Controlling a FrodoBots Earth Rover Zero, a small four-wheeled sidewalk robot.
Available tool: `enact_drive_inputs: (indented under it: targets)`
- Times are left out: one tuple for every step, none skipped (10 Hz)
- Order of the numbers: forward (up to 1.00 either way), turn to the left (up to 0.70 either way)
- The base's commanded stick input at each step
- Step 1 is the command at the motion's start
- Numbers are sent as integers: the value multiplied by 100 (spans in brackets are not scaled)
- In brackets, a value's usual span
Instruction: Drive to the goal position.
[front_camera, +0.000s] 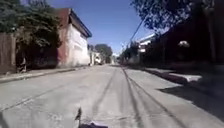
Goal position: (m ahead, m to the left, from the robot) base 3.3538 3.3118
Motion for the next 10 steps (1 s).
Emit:
enact_drive_inputs:
  targets:
    - [85, 0]
    - [85, 0]
    - [85, 0]
    - [85, -21]
    - [85, -34]
    - [85, -34]
    - [85, -33]
    - [85, -32]
    - [85, -29]
    - [85, -3]
